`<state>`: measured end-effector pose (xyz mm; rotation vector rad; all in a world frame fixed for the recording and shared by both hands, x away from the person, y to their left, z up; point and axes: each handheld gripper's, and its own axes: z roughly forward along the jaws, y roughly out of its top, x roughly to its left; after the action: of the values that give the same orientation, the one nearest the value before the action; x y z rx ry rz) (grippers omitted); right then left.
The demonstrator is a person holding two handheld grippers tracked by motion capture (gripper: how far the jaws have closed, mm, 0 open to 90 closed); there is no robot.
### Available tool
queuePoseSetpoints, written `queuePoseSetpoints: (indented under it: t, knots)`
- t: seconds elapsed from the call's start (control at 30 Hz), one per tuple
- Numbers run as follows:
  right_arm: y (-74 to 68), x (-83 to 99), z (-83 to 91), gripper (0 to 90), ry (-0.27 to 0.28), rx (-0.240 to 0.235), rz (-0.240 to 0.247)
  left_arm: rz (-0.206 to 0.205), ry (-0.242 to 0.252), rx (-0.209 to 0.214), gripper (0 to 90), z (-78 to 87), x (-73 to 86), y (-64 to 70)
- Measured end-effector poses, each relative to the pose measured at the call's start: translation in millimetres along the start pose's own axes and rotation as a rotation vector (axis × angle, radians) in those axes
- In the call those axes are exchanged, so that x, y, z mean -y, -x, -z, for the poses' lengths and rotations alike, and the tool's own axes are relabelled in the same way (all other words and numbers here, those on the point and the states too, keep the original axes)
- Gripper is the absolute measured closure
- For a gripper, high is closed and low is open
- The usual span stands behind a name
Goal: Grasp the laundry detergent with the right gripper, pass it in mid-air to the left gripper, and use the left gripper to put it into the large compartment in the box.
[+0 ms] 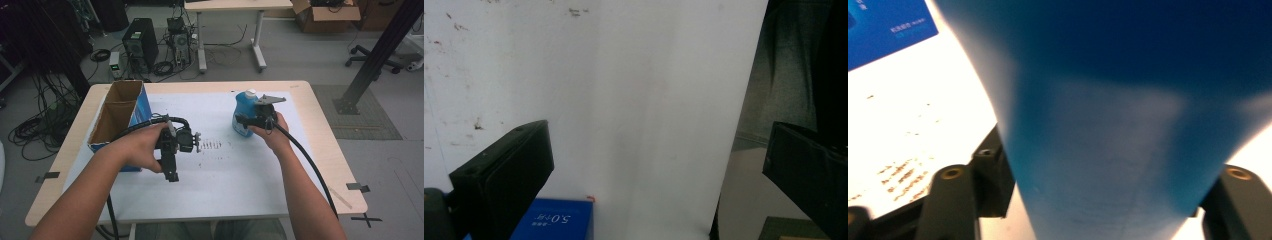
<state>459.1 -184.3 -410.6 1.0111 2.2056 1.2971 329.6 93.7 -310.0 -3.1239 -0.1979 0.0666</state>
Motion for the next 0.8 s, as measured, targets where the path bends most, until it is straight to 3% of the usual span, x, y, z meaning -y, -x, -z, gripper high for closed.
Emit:
queuePoseSetpoints:
  t: [0.17,0.4,0.6,0.8]
  knots:
    - [-0.4,0.8,-1.0,43.3,0.007,0.024,0.013,0.0,-0.002,-0.001,0.2,-0.6,-1.4,-0.2]
    - [0.2,0.2,-0.4,45.9,0.003,0.018,0.02,-0.002,-0.003,-0.003,0.2,-0.4,-2.4,-0.2]
    - [-0.3,-2.3,4.6,46.8,0.025,-0.01,0.041,0.001,0.019,-0.004,0.2,2.0,-2.1,-0.7]
    - [-1.4,-17.5,23.4,46.7,0.07,-0.067,0.065,0.005,0.018,-0.007,0.2,3.1,-1.9,-2.1]
